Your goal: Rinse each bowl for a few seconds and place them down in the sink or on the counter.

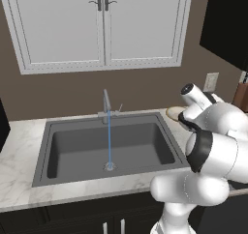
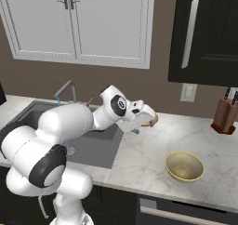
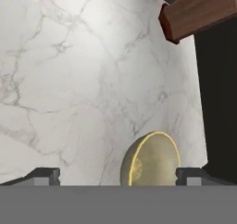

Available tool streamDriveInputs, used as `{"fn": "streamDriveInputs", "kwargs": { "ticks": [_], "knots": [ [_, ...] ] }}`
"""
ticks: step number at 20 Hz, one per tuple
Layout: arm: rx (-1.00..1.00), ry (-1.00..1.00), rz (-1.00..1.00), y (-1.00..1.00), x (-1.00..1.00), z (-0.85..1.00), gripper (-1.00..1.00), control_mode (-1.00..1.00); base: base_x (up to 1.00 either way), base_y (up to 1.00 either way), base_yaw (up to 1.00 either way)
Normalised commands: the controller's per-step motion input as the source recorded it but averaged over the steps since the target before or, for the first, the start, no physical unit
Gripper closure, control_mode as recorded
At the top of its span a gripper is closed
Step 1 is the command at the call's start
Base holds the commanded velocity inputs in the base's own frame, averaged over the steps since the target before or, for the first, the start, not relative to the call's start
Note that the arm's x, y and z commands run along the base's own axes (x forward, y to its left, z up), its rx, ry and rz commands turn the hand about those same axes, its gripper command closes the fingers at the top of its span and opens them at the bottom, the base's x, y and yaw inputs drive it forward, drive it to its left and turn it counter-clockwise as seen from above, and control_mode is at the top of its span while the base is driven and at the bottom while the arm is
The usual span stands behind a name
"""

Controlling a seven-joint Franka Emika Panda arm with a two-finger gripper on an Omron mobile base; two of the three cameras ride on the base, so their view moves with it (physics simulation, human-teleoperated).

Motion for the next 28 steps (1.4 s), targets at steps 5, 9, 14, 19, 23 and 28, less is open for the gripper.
{"fn": "streamDriveInputs", "kwargs": {
  "ticks": [5,9,14,19,23,28],
  "knots": [
    [0.00,0.00,-0.12,-0.11,-0.33,0.01,-1.00,-1.00,0.00,0.00,0.00],
    [0.00,0.00,-0.12,-0.08,-0.33,0.02,-1.00,-1.00,0.00,0.00,0.00],
    [0.00,0.00,-0.12,-0.07,-0.33,0.01,-1.00,-1.00,0.00,0.00,0.00],
    [0.00,0.00,-0.12,-0.11,-0.29,0.00,-1.00,-1.00,0.00,0.00,0.00],
    [0.01,0.01,-0.09,-0.15,-0.15,-0.02,-1.00,-1.00,0.00,0.00,0.00],
    [0.01,0.03,-0.03,-0.14,-0.01,-0.08,-1.00,-1.00,0.00,0.00,0.00]
  ]
}}
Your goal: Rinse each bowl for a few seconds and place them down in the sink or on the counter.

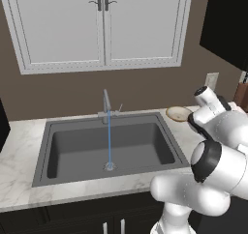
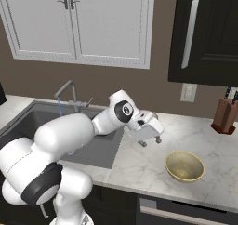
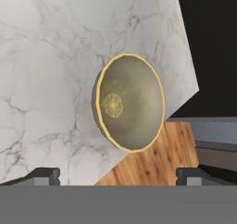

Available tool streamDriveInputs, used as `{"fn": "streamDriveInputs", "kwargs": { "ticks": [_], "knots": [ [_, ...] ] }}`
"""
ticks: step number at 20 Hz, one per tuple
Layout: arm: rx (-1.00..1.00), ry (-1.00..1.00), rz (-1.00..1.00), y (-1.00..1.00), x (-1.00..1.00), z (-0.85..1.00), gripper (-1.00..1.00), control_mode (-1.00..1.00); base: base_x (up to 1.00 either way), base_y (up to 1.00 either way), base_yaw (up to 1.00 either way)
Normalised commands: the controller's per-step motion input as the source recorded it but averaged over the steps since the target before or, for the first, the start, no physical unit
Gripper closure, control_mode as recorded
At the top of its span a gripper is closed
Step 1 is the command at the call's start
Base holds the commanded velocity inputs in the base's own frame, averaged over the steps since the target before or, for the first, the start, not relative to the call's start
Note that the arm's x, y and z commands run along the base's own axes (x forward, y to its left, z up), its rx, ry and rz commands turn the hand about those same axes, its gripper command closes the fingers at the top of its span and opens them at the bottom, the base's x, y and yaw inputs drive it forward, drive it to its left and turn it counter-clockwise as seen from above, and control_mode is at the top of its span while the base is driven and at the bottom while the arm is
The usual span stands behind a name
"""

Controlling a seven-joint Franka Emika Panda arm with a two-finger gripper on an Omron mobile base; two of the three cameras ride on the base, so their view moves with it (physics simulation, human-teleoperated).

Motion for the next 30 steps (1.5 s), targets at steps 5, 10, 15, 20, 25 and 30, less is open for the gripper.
{"fn": "streamDriveInputs", "kwargs": {
  "ticks": [5,10,15,20,25,30],
  "knots": [
    [0.02,0.03,-0.03,-0.12,0.00,-0.13,-1.00,-1.00,0.00,0.00,0.00],
    [0.03,0.05,-0.04,-0.08,-0.02,-0.16,-1.00,-1.00,0.00,0.00,0.00],
    [0.03,0.06,-0.05,-0.14,-0.01,-0.13,-1.00,-1.00,0.00,0.00,0.00],
    [0.04,0.06,-0.04,-0.16,-0.03,-0.12,-1.00,-1.00,0.00,0.00,0.00],
    [0.04,0.06,-0.03,-0.18,0.00,-0.11,-1.00,-1.00,0.00,0.00,0.00],
    [0.05,0.06,-0.01,-0.11,0.06,-0.14,-1.00,-1.00,0.00,0.00,0.00]
  ]
}}
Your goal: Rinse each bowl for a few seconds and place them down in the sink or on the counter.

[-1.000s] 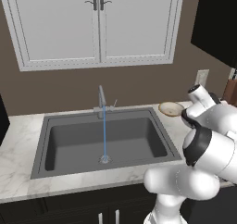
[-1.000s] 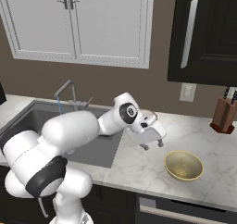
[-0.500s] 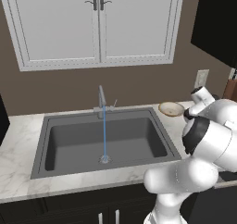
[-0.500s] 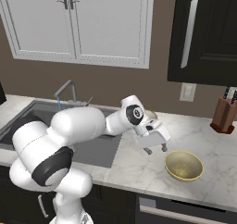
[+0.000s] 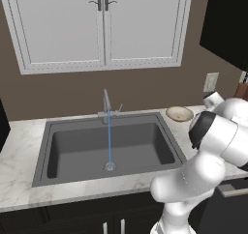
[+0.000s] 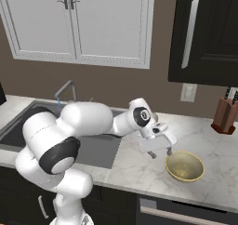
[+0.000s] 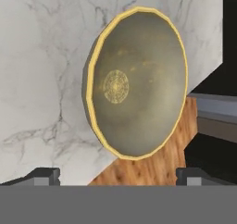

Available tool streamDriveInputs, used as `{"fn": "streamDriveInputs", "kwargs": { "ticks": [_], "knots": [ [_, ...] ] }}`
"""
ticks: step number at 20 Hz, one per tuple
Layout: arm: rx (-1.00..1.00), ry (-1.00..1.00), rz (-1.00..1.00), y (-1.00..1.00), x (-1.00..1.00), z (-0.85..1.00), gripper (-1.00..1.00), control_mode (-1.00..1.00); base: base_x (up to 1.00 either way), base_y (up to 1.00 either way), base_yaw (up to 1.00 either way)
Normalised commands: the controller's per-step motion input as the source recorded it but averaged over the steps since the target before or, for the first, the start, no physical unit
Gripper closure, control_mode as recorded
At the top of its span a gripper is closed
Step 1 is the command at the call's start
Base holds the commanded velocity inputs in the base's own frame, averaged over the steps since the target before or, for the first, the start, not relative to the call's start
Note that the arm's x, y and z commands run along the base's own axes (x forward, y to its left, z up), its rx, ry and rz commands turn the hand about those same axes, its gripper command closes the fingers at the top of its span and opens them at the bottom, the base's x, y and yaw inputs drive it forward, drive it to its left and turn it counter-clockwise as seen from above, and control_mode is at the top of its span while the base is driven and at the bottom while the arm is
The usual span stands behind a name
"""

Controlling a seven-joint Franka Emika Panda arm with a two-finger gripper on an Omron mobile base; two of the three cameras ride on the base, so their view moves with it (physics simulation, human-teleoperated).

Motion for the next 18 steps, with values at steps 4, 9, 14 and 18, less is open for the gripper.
{"fn": "streamDriveInputs", "kwargs": {
  "ticks": [4,9,14,18],
  "knots": [
    [0.04,0.06,0.00,-0.06,0.07,-0.18,-1.00,-1.00,0.00,0.00,0.00],
    [0.04,0.06,0.00,-0.12,0.04,-0.17,-1.00,-1.00,0.00,0.00,0.00],
    [0.05,0.06,0.00,-0.14,0.07,-0.14,-1.00,-1.00,0.00,0.00,0.00],
    [0.05,0.05,0.00,-0.09,0.12,-0.15,-1.00,-1.00,0.00,0.00,0.00]
  ]
}}
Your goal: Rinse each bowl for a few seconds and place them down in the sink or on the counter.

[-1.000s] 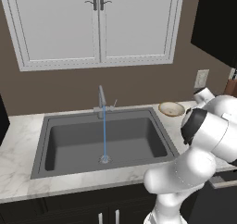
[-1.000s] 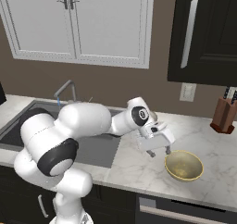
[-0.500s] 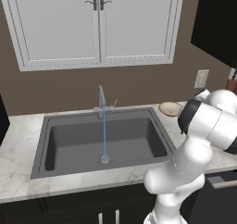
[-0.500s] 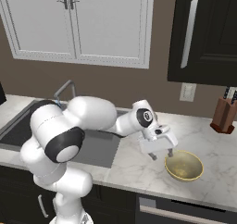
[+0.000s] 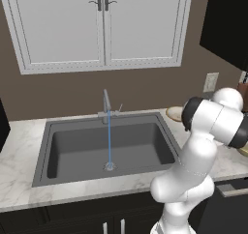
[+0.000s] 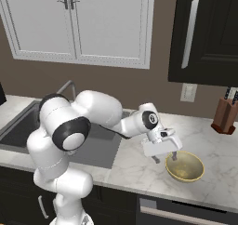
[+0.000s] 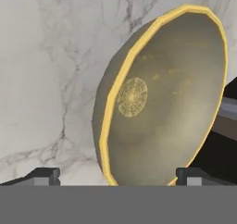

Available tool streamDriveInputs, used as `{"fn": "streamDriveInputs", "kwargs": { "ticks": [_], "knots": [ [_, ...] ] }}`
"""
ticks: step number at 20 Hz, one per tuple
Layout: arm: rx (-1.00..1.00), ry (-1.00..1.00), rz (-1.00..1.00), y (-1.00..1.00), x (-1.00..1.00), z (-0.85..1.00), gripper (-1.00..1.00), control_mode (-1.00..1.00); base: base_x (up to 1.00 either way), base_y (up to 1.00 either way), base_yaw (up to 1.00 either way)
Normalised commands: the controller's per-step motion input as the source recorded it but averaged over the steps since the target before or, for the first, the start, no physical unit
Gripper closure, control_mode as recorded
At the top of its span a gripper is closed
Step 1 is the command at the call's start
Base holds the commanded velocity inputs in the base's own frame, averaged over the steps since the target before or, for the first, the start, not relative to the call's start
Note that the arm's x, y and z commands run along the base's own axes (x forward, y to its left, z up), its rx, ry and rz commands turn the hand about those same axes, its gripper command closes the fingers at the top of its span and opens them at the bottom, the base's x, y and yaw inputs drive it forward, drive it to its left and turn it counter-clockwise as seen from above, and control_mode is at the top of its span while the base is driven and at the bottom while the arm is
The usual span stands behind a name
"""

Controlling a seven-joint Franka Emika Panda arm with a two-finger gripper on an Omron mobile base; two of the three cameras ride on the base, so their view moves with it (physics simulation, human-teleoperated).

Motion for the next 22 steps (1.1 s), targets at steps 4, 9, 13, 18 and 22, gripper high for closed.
{"fn": "streamDriveInputs", "kwargs": {
  "ticks": [4,9,13,18,22],
  "knots": [
    [0.05,0.04,0.00,-0.06,0.15,-0.16,-1.00,-1.00,0.00,0.00,0.00],
    [0.06,0.04,0.01,-0.08,0.14,-0.16,-1.00,-1.00,0.00,0.00,0.00],
    [0.07,0.04,0.01,-0.15,0.14,-0.13,-1.00,-1.00,0.00,0.00,0.00],
    [0.07,0.04,0.01,-0.16,0.11,-0.13,-1.00,-1.00,0.00,0.00,0.00],
    [0.05,0.03,0.00,-0.02,0.04,-0.18,1.00,-1.00,0.00,0.00,0.00]
  ]
}}
